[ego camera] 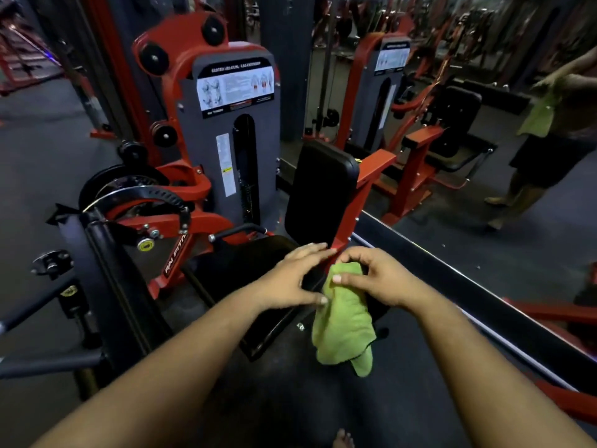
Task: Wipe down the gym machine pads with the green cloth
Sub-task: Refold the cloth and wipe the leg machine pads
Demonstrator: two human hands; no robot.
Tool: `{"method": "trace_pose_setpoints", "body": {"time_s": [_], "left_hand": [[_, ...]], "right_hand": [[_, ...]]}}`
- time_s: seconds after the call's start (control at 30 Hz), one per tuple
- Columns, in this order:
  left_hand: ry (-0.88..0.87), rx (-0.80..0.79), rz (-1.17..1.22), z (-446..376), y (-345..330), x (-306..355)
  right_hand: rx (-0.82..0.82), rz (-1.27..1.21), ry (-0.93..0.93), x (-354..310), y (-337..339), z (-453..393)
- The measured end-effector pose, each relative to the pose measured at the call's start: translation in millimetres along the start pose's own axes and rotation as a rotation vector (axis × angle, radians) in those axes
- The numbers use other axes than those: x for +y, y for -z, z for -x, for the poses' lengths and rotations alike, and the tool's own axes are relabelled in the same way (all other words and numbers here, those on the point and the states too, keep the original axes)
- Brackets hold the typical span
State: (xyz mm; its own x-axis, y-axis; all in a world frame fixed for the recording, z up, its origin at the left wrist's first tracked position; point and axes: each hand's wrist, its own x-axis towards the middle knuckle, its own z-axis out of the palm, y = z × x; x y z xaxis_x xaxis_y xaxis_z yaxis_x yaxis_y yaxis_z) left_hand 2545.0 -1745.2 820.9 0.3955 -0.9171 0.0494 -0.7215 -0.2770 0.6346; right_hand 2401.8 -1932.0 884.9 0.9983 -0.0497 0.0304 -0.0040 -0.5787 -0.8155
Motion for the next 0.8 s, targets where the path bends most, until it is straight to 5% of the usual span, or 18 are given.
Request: {"method": "trace_pose_setpoints", "body": {"time_s": [0.1, 0.23, 0.47, 0.7, 0.8], "left_hand": [[-0.117, -0.052, 0.112, -55.1, -4.3, 27.8], [0.083, -0.015, 0.309, -90.3, -16.2, 31.6], [0.320, -0.074, -0.163, -118.7, -37.5, -13.4], [0.595, 0.366, 0.565, -147.2, -40.8, -24.3], [0.630, 0.514, 0.949, -173.6, -41.3, 2.8]], "right_hand": [[-0.108, 0.150, 0.091, 13.0, 52.9, -18.6], [-0.010, 0.106, 0.093, 38.4, 117.7, -29.9], [0.289, -0.029, 0.035, 94.0, 187.1, -52.2], [0.696, 0.081, -0.107, 134.9, 181.6, -83.4], [0.695, 0.085, -0.007, 139.6, 141.2, -94.6]]}}
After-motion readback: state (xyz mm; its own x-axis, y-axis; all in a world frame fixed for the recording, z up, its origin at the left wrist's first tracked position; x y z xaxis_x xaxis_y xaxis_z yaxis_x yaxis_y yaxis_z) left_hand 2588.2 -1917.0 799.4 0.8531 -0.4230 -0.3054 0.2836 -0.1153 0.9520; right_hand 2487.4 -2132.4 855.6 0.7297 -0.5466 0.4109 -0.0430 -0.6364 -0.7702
